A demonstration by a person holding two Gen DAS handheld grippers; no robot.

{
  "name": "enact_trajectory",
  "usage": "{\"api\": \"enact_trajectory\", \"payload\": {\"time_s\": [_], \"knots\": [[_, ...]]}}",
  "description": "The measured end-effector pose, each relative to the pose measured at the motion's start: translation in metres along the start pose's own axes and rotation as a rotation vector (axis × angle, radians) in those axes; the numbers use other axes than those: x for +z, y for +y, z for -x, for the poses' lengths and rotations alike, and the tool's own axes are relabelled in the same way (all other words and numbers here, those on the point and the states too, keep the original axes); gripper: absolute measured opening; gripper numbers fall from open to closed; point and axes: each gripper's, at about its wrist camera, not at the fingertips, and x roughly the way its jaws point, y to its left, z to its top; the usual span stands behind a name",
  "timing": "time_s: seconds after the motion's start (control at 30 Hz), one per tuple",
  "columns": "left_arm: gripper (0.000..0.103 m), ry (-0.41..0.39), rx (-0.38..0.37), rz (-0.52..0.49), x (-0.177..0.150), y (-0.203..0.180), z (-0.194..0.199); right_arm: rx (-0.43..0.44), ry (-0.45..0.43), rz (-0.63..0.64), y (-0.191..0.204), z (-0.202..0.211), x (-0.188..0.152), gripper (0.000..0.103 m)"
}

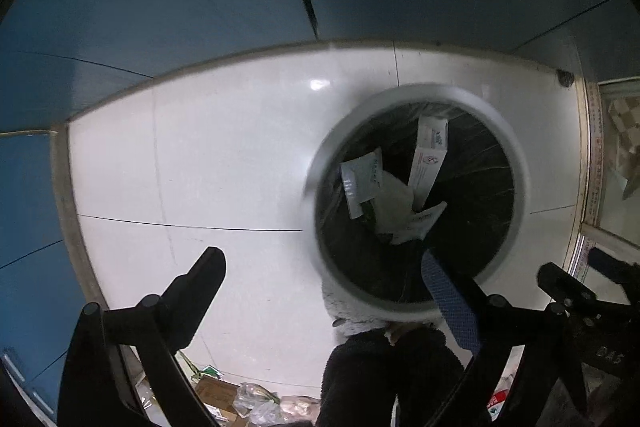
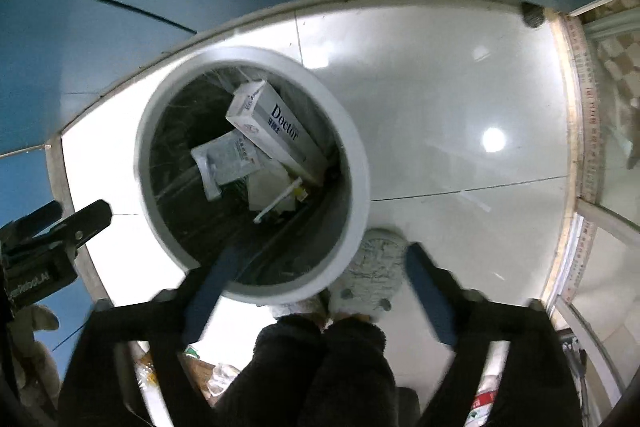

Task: Collect trash
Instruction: 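Open both tools to drop the sachet and strip into the bin, then grasp the red-and-clear sugar bag with the right tool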

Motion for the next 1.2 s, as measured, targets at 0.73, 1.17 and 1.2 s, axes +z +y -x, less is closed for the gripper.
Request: {"api": "enact_trajectory", "payload": {"time_s": [0.73, 1.17, 1.2], "knots": [[0.100, -0.195, -0.069, 0.125, -0.119, 0.073, 0.353, -0.013, -0.243, 0.121, 0.064, 0.426, -0.148, 0.103], [0.100, -0.398, -0.089, 0.140, -0.168, 0.098, 0.495, 0.032, -0.367, 0.159, 0.099, 0.586, -0.222, 0.103], [0.100, -0.415, -0.091, 0.148, -0.168, 0.099, 0.503, 0.039, -0.369, 0.156, 0.102, 0.586, -0.222, 0.103]]}}
